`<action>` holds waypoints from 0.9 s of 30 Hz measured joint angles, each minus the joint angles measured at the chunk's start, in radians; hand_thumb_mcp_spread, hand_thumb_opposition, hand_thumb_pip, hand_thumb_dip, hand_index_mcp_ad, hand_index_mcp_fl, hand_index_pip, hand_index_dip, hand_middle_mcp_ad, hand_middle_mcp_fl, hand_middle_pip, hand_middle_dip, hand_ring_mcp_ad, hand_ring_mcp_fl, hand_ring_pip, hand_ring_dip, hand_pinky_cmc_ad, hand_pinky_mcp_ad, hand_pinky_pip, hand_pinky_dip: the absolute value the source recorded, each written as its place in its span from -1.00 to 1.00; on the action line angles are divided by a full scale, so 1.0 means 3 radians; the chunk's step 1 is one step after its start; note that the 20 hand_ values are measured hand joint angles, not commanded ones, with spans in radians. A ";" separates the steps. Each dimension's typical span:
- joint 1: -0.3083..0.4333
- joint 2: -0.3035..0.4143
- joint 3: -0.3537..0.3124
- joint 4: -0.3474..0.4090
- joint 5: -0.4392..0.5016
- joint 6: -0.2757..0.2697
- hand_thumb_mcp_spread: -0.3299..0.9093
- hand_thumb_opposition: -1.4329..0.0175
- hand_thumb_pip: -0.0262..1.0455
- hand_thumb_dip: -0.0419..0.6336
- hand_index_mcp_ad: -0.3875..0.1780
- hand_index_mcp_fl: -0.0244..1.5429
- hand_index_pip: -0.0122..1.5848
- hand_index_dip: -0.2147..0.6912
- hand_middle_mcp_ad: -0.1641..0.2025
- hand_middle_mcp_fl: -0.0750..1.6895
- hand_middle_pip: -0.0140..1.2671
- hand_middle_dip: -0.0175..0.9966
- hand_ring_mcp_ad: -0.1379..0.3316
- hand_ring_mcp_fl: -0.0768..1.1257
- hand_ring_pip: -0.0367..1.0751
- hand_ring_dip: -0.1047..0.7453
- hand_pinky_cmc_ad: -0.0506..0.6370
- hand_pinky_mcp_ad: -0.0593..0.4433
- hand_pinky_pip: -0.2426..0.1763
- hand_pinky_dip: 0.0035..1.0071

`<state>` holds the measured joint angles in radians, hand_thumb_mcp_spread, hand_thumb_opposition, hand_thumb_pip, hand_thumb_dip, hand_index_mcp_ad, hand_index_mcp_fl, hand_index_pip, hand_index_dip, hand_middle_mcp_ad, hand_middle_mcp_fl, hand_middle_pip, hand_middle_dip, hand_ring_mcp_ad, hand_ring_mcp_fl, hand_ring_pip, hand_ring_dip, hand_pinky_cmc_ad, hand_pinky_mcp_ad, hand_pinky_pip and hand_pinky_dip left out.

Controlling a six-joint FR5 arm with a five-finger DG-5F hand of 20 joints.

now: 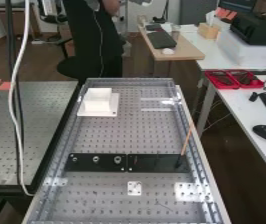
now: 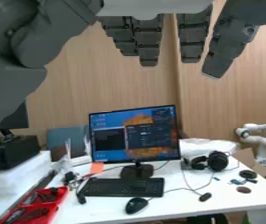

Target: Grab the drill bit and place it in the clear container

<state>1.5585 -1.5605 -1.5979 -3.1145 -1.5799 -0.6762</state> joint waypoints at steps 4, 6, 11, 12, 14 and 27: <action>-0.0005 -0.0009 -0.0026 0.0021 0.0017 0.0005 -0.19 -0.02 -0.75 -0.86 0.75 -0.96 -0.89 -0.58 0.50 -0.90 -0.74 -0.91 0.70 -0.81 -0.77 -0.79 0.39 0.41 -0.43 -0.39; -0.0005 -0.0012 -0.0047 0.0040 0.0028 -0.0002 -0.19 -0.02 -0.75 -0.86 0.75 -0.96 -0.89 -0.59 0.51 -0.90 -0.74 -0.91 0.72 -0.81 -0.77 -0.80 0.39 0.41 -0.42 -0.38; -0.0013 -0.0029 -0.0130 0.0131 0.0046 0.0006 -0.19 -0.02 -0.74 -0.86 0.77 -0.96 -0.89 -0.59 0.54 -0.91 -0.74 -0.91 0.74 -0.82 -0.78 -0.80 0.39 0.41 -0.42 -0.38; -0.0014 -0.0031 -0.0139 0.0142 0.0047 0.0007 -0.19 -0.02 -0.74 -0.86 0.77 -0.96 -0.89 -0.59 0.54 -0.91 -0.74 -0.91 0.74 -0.82 -0.78 -0.80 0.39 0.41 -0.42 -0.38; -0.0016 -0.0038 -0.0191 0.0205 0.0060 0.0003 -0.19 -0.02 -0.74 -0.86 0.77 -0.94 -0.88 -0.59 0.54 -0.90 -0.73 -0.91 0.74 -0.82 -0.78 -0.80 0.39 0.42 -0.46 -0.36; -0.0036 -0.0163 -0.0670 0.0799 0.0243 0.0041 -0.16 -0.04 -0.66 -0.86 0.77 -0.94 -0.88 -0.47 0.52 -0.90 -0.73 -0.92 0.77 -0.79 -0.77 -0.80 0.39 0.42 -0.50 -0.36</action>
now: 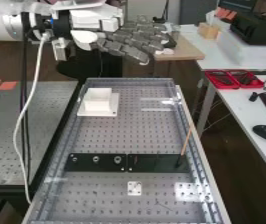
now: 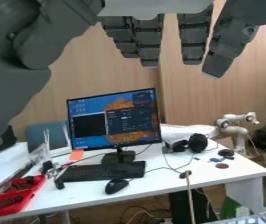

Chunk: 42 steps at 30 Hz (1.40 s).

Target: Grab the drill bit and place it in the clear container

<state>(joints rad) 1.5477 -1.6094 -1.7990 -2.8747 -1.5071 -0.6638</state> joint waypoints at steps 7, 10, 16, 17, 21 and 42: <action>-0.0025 -0.0176 -0.0168 0.0195 0.0114 0.0225 -0.16 -0.04 -0.64 -0.86 0.77 -0.94 -0.88 -0.45 0.54 -0.91 -0.73 -0.92 0.81 -0.79 -0.77 -0.80 0.38 0.41 -0.50 -0.36; -0.0037 -0.0266 -0.0222 0.0281 0.0188 0.0314 -0.16 -0.04 -0.58 -0.86 0.77 -0.94 -0.88 -0.43 0.54 -0.91 -0.73 -0.92 0.81 -0.79 -0.77 -0.80 0.38 0.41 -0.50 -0.36; -0.0076 -0.0495 -0.0279 0.0426 0.0344 0.0469 -0.16 -0.04 -0.51 -0.86 0.77 -0.94 -0.88 -0.43 0.54 -0.91 -0.73 -0.91 0.81 -0.79 -0.79 -0.80 0.37 0.41 -0.50 -0.36; -0.0084 -0.0549 -0.0281 0.0447 0.0375 0.0496 -0.14 -0.04 -0.50 -0.87 0.77 -0.94 -0.88 -0.43 0.54 -0.91 -0.73 -0.92 0.81 -0.79 -0.79 -0.80 0.37 0.41 -0.50 -0.36; -0.0109 -0.0696 -0.0279 0.0519 0.0463 0.0554 -0.11 -0.04 -0.48 -0.86 0.77 -0.94 -0.88 -0.44 0.54 -0.91 -0.73 -0.92 0.81 -0.79 -0.78 -0.80 0.38 0.41 -0.50 -0.36; -0.0238 -0.1178 -0.0186 0.0970 0.0791 0.0741 0.01 -0.04 -0.13 -0.74 0.66 -0.90 -0.82 -0.45 0.38 -0.91 -0.74 -0.92 0.82 -0.87 -0.80 -0.80 0.30 0.35 -0.51 -0.36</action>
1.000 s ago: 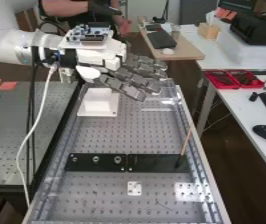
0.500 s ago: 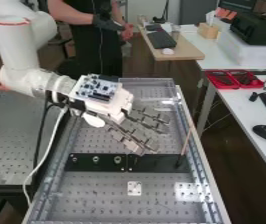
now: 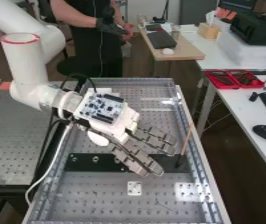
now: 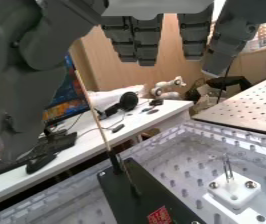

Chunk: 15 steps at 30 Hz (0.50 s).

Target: Grab the drill bit and place it in the clear container

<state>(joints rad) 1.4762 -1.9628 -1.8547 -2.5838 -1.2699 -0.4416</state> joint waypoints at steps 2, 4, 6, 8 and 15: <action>-0.0016 -0.0026 0.0015 0.0052 0.0000 -0.0001 0.01 -0.04 -0.07 -0.67 0.62 -0.91 -0.77 -0.45 0.40 -0.91 -0.73 -0.90 0.82 -0.87 -0.80 -0.80 0.30 0.29 -0.51 -0.36; -0.0024 -0.0038 0.0021 0.0084 -0.0004 -0.0006 0.02 -0.05 -0.05 -0.63 0.62 -0.90 -0.70 -0.43 0.38 -0.91 -0.74 -0.90 0.82 -0.87 -0.81 -0.80 0.30 0.28 -0.51 -0.36; -0.0032 -0.0050 0.0034 0.0098 -0.0014 -0.0007 0.01 -0.07 -0.01 -0.59 0.62 -0.91 -0.57 -0.43 0.38 -0.91 -0.75 -0.90 0.82 -0.87 -0.81 -0.80 0.27 0.28 -0.51 -0.36; -0.0041 -0.0065 0.0049 0.0118 -0.0028 0.0001 0.02 -0.09 0.07 -0.50 0.59 -0.90 -0.40 -0.40 0.38 -0.91 -0.74 -0.88 0.82 -0.87 -0.81 -0.80 0.27 0.27 -0.51 -0.36; -0.0061 -0.0106 0.0084 0.0180 -0.0074 0.0035 0.02 -0.15 0.25 -0.27 0.56 -0.92 0.22 -0.21 0.40 -0.91 -0.75 -0.83 0.76 -0.87 -0.81 -0.80 0.27 0.28 -0.51 -0.36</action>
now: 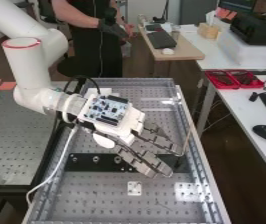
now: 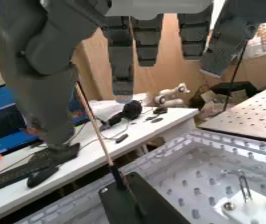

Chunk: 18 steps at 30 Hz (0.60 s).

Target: Grab the drill bit and place it in the clear container

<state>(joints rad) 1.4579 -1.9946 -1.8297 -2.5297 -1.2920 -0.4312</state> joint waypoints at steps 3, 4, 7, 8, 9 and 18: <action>-0.0005 -0.0020 0.0015 0.0013 0.0001 0.0014 0.03 -0.15 0.31 -0.18 0.58 -0.98 0.37 -0.14 0.32 -0.84 -0.75 -0.75 0.75 -0.87 -0.80 -0.80 0.25 0.21 -0.51 -0.35; -0.0006 -0.0027 0.0018 0.0020 0.0002 0.0014 0.04 -0.15 0.39 -0.13 0.56 -0.98 0.41 -0.14 0.30 -0.78 -0.75 -0.71 0.75 -0.84 -0.81 -0.80 0.25 0.19 -0.51 -0.34; -0.0006 -0.0041 0.0023 0.0031 0.0005 0.0001 0.06 -0.15 0.41 -0.07 0.58 -0.97 0.45 -0.11 0.22 -0.64 -0.74 -0.49 0.71 -0.73 -0.79 -0.63 0.21 0.21 -0.47 -0.20; -0.0006 -0.0042 0.0023 0.0047 0.0006 -0.0001 0.06 -0.15 0.41 -0.03 0.57 -0.98 0.45 -0.11 0.22 -0.63 -0.74 -0.45 0.71 -0.71 -0.78 -0.56 0.20 0.21 -0.44 -0.15; -0.0006 -0.0043 0.0023 0.0048 0.0006 -0.0002 0.06 -0.15 0.41 -0.02 0.57 -0.97 0.47 -0.11 0.22 -0.61 -0.74 -0.37 0.72 -0.68 -0.78 -0.49 0.20 0.19 -0.43 -0.11; -0.0016 -0.0114 0.0108 0.0010 -0.0018 -0.0008 0.06 -0.17 0.41 0.11 0.51 -0.97 0.55 -0.12 0.22 -0.56 -0.75 -0.05 0.70 -0.57 -0.80 -0.15 0.21 0.22 -0.34 0.11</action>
<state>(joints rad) 1.4533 -2.0290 -1.7974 -2.5266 -1.2974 -0.4335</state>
